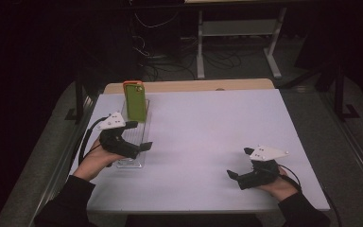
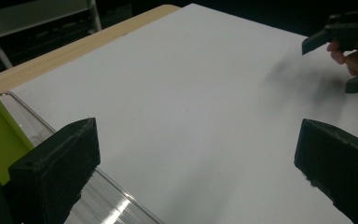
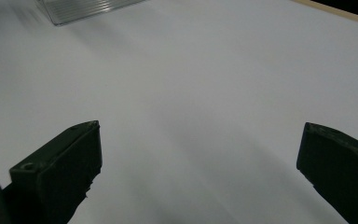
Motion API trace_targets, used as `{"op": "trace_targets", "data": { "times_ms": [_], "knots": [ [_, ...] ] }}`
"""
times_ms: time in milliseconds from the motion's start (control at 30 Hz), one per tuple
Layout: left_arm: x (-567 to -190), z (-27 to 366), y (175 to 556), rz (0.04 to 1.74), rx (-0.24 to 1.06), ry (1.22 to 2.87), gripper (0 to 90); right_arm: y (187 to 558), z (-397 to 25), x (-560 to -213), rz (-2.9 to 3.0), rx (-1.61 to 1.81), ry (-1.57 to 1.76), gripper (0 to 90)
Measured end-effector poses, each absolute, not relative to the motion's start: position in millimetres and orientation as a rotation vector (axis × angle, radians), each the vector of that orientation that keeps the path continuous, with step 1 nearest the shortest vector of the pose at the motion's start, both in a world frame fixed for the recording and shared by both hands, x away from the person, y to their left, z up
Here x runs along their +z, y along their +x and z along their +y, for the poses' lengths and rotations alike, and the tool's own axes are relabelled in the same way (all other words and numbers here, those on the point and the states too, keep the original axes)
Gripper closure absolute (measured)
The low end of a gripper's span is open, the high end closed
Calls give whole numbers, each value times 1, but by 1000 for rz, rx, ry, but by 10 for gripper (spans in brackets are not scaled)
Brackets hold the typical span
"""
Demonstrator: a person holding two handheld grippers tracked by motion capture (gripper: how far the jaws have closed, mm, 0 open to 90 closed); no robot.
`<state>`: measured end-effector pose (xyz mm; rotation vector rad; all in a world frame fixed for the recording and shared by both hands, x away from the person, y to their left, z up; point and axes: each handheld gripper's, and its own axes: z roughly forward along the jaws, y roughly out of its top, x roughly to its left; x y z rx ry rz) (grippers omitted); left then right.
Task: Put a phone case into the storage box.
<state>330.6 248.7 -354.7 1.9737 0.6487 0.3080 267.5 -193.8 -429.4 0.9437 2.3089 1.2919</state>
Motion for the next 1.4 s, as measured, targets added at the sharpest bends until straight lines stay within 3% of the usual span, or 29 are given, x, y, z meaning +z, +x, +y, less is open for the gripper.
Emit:
{"op": "trace_targets", "data": {
  "times_ms": [467, 1400],
  "knots": [
    [-374, 261, 300, 652, 308, 1916, 0, 267, -193, -424, 2320, 1310, 924, 0],
    [-398, 263, 287, 652, 282, 1986, 0, 267, -192, -406, 2304, 1355, 890, 0]
  ]
}}
